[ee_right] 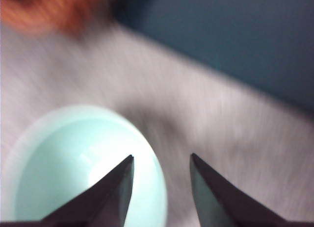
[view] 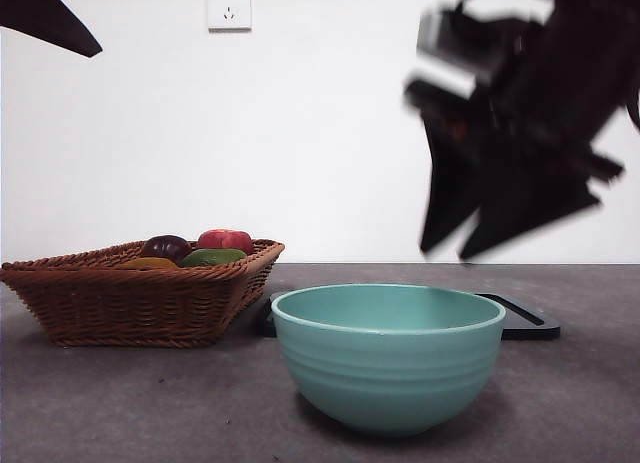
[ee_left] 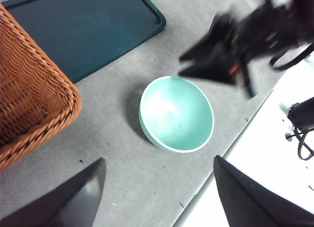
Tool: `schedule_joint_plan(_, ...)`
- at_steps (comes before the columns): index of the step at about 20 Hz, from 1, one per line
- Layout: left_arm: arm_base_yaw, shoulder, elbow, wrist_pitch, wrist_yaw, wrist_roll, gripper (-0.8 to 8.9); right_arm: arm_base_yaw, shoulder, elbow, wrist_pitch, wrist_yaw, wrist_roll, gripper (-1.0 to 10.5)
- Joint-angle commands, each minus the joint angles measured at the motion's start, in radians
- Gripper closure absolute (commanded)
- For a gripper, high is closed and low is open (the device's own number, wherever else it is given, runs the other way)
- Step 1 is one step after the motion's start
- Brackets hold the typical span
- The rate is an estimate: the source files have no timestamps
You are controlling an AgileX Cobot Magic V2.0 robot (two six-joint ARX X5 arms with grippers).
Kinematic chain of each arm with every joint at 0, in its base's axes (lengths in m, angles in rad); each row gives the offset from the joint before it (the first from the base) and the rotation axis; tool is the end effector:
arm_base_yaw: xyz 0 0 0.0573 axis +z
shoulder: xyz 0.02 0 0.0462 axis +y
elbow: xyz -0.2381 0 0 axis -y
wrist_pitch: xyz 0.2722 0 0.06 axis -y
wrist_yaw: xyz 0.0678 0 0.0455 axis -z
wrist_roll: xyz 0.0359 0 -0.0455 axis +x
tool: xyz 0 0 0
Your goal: Pick up the wifruite, put it on the bowl, pick up the plate, put it on desk
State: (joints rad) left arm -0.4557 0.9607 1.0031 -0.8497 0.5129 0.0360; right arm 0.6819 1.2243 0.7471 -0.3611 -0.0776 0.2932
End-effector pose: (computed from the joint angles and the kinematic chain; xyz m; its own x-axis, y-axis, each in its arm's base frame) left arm 0.1911 -0.1133 0.2986 0.3250 -0.7058 -0.6295 0.7110 0.6212 -0.3294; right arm 0.2139 0.1772 0.1787 0.4688 0.4804 -0.7413 -0.4733 0.8452 0.2485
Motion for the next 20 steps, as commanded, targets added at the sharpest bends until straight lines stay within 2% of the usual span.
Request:
schedule_joint_plan(1,-0.005,0.006,0.017,0.005,0.005,0.008,4.71,0.01,-0.041,0.061,-0.03,0.004,0.01,7.6)
schedule_joint_plan(5,-0.005,0.006,0.017,0.004,0.005,0.008,4.71,0.01,-0.131,0.163,-0.14,-0.014,0.002,7.6)
schedule_joint_plan(14,-0.005,0.006,0.017,0.002,0.005,0.008,4.71,0.01,-0.311,0.228,-0.398,-0.232,-0.018,7.6)
schedule_joint_plan(18,-0.005,0.006,0.017,-0.002,0.005,0.008,4.71,0.01,-0.332,0.228,-0.531,-0.256,-0.056,7.6)
schedule_joint_plan(20,-0.005,0.006,0.017,-0.005,0.005,0.008,4.71,0.01,-0.331,0.228,-0.544,-0.256,-0.067,7.6)
